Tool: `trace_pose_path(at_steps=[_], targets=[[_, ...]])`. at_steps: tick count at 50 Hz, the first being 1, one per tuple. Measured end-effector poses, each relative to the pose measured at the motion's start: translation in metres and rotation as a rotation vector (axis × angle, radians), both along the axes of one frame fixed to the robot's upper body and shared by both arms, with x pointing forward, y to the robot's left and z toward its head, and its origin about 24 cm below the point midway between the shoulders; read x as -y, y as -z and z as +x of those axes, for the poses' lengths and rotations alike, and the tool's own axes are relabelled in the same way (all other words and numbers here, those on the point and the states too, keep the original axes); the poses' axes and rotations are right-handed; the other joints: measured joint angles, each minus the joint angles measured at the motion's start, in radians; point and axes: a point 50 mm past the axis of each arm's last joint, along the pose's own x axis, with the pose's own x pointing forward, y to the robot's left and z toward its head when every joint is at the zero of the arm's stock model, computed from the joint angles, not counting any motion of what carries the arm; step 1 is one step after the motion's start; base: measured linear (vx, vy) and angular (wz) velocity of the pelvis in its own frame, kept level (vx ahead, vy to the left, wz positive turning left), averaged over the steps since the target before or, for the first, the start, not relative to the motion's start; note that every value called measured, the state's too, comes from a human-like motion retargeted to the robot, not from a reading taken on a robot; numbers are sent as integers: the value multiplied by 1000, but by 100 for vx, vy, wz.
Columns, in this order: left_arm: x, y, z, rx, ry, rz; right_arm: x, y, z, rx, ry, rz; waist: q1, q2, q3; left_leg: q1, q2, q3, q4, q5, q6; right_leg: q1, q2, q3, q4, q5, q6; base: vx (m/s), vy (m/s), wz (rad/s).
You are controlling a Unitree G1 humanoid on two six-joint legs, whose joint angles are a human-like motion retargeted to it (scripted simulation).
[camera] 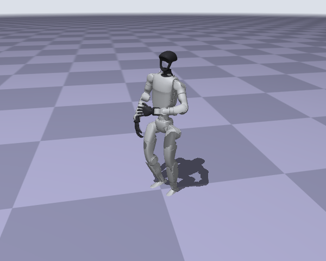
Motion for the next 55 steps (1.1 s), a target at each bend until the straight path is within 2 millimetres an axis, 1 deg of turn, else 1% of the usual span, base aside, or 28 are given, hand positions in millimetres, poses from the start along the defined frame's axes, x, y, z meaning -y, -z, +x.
trace_pose_path(at_steps=[4, 7, 11, 14, 17, 19, 22, 25, 30, 35, 38, 42, 45, 48, 52, 55], targets=[[13, -46, 1, 120, 76, -106, 1, 0, 0, -4, -8, -5, 2, 5, -8, -4, 5, 2, 2, -1, -2, 1, 7, 4, -13, 7, -1, 0, 0, 0], [24, -83, -3, 225, 142, -187, 2, 0, -1, -8, -15, -13, 3, 10, -15, -7, 8, 1, 4, -1, -3, 3, 11, 7, -23, 14, -1, 0, 0, 0], [39, -130, -14, 369, 236, -297, 4, 1, -2, -18, -21, -22, 4, 18, -23, -11, 12, -1, 6, -2, -3, 4, 17, 12, -37, 23, -2, 0, 0, 0], [50, -159, -26, 460, 308, -366, 6, 1, -3, -25, -17, -26, 3, 25, -29, -14, 14, -2, 6, -1, -3, 6, 21, 15, -47, 30, -1, 0, 0, 0], [59, -181, -37, 532, 374, -422, 7, 1, -3, -30, -9, -29, 1, 31, -34, -15, 16, -3, 6, 0, -3, 7, 24, 19, -58, 37, 1, 0, 0, 0], [64, -192, -44, 569, 413, -448, 7, 1, -2, -32, -1, -29, 0, 35, -36, -16, 17, -3, 5, 1, -3, 8, 26, 21, -64, 42, 2, 0, 0, 0], [71, -203, -52, 614, 457, -475, 8, 1, -1, -35, 8, -29, -2, 40, -40, -17, 19, -2, 4, 2, -3, 10, 28, 24, -73, 47, 4, 0, 0, 0], [76, -209, -58, 644, 488, -484, 9, 1, 0, -35, 13, -29, -4, 45, -42, -17, 20, -1, 4, 3, -2, 11, 31, 27, -81, 52, 6, 0, 0, 0], [81, -211, -61, 670, 516, -469, 10, 0, 2, -34, 17, -30, -8, 53, -44, -16, 21, 2, 4, 4, -1, 13, 33, 32, -90, 59, 9, 0, 0, 0], [85, -210, -62, 682, 540, -439, 9, -1, 5, -30, 18, -26, -15, 60, -44, -15, 24, 5, 7, 2, 3, 15, 37, 39, -96, 63, 11, 0, 0, 0], [90, -203, -60, 665, 550, -414, 9, -2, 7, -25, 21, -22, -20, 64, -43, -15, 25, 7, 11, 0, 5, 16, 38, 43, -98, 65, 12, 0, 0, 0], [92, -189, -53, 617, 540, -366, 7, -3, 11, -12, 27, -15, -26, 67, -39, -13, 26, 11, 17, -3, 9, 17, 40, 49, -98, 64, 13, 0, 0, 0], [91, -173, -44, 568, 515, -320, 6, -4, 13, 0, 33, -9, -32, 70, -36, -11, 26, 15, 22, -6, 13, 18, 41, 54, -96, 63, 13, 1, -1, -12], [88, -152, -34, 500, 477, -264, 5, -5, 15, 16, 41, -3, -38, 71, -31, -8, 26, 20, 27, -8, 16, 20, 42, 60, -95, 61, 13, 2, -1, -19], [80, -116, -20, 397, 408, -171, 2, -7, 18, 34, 51, 7, -48, 72, -24, -3, 27, 28, 32, -9, 19, 21, 42, 67, -95, 59, 14, 2, -2, -21], [72, -83, -11, 312, 347, -89, 0, -8, 20, 50, 60, 13, -56, 72, -19, 0, 27, 36, 34, -9, 22, 23, 43, 73, -97, 58, 15, 3, -2, -22]])
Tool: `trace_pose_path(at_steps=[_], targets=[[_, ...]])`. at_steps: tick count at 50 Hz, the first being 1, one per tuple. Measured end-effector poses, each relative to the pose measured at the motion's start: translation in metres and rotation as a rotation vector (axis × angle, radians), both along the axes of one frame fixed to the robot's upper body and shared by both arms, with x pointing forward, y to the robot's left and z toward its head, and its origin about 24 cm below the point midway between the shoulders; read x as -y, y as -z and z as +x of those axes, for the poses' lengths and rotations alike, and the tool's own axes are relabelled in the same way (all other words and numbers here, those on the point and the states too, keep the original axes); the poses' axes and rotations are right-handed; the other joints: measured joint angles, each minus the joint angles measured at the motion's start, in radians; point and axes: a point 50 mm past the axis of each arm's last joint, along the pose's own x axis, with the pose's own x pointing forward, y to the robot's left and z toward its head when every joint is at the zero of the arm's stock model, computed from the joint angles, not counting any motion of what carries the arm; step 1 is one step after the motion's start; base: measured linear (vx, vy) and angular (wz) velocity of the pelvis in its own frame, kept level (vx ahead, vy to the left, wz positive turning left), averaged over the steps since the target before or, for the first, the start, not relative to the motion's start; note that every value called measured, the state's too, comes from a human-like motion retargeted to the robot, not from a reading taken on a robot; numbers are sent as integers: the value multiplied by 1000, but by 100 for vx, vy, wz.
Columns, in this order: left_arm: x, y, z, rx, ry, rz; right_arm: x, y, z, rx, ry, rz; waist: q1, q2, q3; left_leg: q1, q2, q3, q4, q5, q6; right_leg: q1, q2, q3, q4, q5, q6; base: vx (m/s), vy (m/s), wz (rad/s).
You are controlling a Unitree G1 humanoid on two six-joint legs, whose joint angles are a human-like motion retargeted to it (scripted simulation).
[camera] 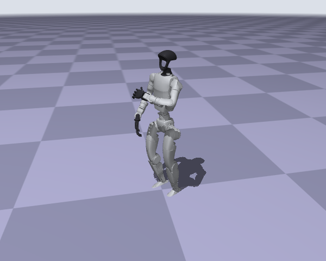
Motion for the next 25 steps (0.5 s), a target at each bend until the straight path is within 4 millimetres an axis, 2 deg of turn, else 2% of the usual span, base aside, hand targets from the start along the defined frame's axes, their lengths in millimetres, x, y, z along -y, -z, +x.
trace_pose_path(at_steps=[7, 14, 19, 25], targets=[[-30, 85, 9, -175, -178, 220, -4, -2, 6, 38, 15, 9, -17, -2, 9, 6, -1, 18, 6, 3, 8, 2, 0, 13, -4, -2, 5, 3, -1, -22], [-66, 161, -2, -322, -341, 442, -6, -4, 11, 78, 16, 4, -27, -7, 14, 8, -2, 33, 13, 3, 20, -1, 0, 25, -4, -3, 14, 2, 0, -20], [-94, 204, -18, -397, -444, 588, -7, -6, 16, 115, 10, -5, -31, -9, 14, 8, -2, 41, 19, 3, 29, -3, 0, 33, -5, 0, 22, 0, 1, -20], [-125, 243, -42, -465, -535, 754, -7, -9, 22, 163, 2, -16, -36, -9, 14, 7, 0, 51, 27, 3, 39, -5, 2, 41, -8, 8, 32, -1, 1, -19]])
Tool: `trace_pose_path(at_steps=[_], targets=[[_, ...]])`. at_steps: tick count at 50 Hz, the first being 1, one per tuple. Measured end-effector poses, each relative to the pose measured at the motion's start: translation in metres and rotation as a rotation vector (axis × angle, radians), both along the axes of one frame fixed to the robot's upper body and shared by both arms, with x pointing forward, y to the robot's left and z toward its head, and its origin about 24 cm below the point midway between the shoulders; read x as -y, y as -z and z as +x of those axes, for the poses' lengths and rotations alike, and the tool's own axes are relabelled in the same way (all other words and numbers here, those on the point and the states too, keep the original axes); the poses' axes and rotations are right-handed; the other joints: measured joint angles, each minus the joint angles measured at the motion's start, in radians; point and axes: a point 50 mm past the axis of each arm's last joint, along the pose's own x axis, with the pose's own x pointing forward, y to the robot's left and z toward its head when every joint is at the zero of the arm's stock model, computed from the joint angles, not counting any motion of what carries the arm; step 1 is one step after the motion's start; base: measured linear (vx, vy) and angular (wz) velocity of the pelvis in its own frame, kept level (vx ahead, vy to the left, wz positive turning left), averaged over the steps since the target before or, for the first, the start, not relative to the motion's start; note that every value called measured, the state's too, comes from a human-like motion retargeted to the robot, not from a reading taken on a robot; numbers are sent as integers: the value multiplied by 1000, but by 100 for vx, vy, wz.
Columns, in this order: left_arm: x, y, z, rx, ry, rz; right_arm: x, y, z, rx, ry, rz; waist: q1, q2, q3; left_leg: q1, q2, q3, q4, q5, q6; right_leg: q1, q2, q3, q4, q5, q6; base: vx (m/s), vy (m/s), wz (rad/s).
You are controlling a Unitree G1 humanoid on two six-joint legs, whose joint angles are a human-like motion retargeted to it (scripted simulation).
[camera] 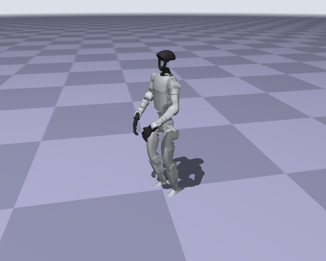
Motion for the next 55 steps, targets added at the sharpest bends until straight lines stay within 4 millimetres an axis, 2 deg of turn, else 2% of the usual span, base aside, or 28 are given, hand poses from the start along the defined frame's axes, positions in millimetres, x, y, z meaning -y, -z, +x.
trace_pose_path(at_steps=[7, 14, 40, 55], targets=[[-26, 28, -27, -78, -64, 140, 0, -4, 7, 48, -10, -9, -7, 4, -2, -5, 5, 12, 11, -1, 9, -3, 5, 8, -9, 13, 10, -2, 1, -19], [-39, 41, -43, -121, -94, 212, 0, -8, 11, 87, -32, -18, -14, 9, -6, -12, 11, 23, 27, -3, 17, -6, 10, 17, -20, 26, 20, -2, 0, -20], [-48, 49, -65, -145, -34, 286, -8, -21, 25, 187, -144, -18, -35, 30, -30, -40, 28, 68, 70, -2, 45, -25, 30, 63, -65, 64, 53, -1, 0, -23], [-49, 52, -77, -174, -3, 301, -5, -13, 14, 128, -155, -34, -39, 32, -37, -36, 31, 97, 68, 8, 58, -26, 38, 92, -98, 84, 73, 0, 0, -23]])
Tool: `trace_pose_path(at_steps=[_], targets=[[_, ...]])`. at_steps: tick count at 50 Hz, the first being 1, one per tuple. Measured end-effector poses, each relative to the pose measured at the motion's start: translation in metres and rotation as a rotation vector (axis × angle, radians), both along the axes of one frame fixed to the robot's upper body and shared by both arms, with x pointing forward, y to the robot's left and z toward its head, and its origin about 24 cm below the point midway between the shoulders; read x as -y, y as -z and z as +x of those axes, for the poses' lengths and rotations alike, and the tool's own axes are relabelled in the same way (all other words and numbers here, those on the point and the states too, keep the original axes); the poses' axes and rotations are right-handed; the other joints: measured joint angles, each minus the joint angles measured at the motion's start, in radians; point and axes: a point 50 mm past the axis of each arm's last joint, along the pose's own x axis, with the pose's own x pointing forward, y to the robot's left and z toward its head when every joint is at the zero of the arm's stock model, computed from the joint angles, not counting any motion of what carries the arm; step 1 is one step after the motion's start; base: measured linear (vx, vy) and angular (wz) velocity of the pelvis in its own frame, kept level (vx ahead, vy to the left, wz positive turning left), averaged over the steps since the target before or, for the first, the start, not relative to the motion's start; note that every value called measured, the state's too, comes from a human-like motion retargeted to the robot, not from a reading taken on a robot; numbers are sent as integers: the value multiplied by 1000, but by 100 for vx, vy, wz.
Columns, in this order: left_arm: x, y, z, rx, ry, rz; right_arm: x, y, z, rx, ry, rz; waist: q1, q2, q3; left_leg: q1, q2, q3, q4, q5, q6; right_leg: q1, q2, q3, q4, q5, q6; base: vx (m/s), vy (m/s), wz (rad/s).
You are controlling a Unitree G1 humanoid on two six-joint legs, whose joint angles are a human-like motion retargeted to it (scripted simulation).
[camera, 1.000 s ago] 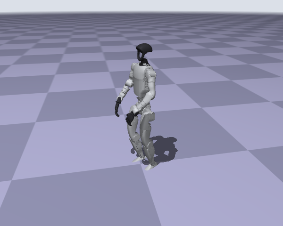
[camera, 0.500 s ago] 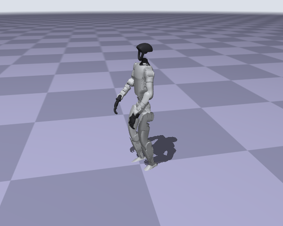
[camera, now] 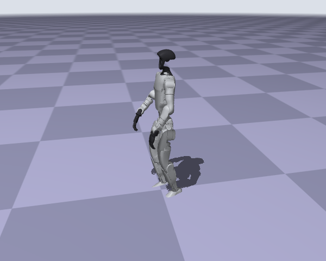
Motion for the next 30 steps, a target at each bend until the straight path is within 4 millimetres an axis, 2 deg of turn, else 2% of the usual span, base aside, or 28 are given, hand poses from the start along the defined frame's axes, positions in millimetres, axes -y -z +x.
trace_pose_path(at_steps=[15, 30], targets=[[9, -1, 1, -2, 66, -18, 7, 9, -12, -78, 18, -21, -5, -2, -4, 10, 1, 27, -9, 11, 10, 2, 8, 29, -29, 23, 20, 0, 0, -21], [36, -16, 35, 118, 179, -87, 6, 11, -12, -82, 57, -13, -13, -5, -11, 17, 3, 51, -16, 22, 19, 0, 18, 54, -51, 41, 32, 0, 0, -19]])
